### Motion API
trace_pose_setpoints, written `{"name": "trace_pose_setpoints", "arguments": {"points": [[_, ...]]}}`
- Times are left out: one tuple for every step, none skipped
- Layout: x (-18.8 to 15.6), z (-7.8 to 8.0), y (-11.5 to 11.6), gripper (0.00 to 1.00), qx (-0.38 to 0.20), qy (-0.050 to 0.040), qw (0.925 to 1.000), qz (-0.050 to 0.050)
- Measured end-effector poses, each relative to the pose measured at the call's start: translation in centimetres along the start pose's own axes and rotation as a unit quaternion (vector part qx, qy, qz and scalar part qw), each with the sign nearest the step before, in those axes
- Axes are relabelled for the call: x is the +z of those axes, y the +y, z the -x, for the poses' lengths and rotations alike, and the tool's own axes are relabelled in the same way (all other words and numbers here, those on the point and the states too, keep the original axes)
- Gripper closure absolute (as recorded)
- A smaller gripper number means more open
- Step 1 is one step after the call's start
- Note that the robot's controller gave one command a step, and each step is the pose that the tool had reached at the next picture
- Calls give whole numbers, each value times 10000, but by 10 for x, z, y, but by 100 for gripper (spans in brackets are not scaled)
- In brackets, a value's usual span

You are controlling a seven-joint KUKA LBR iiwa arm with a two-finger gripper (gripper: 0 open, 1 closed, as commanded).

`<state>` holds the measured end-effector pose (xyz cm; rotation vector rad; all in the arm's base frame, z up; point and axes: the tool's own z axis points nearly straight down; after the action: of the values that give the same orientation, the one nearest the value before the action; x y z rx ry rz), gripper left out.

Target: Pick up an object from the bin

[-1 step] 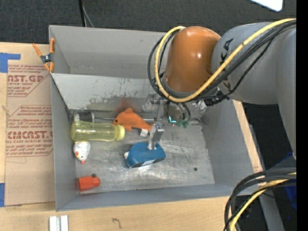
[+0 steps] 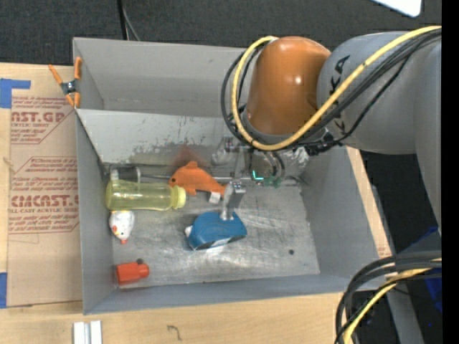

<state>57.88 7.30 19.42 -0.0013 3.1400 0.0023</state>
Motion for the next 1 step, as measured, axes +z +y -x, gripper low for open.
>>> {"name": "trace_pose_setpoints", "arguments": {"points": [[53, -11, -16, 0, -239, -31, 9997, -3]]}}
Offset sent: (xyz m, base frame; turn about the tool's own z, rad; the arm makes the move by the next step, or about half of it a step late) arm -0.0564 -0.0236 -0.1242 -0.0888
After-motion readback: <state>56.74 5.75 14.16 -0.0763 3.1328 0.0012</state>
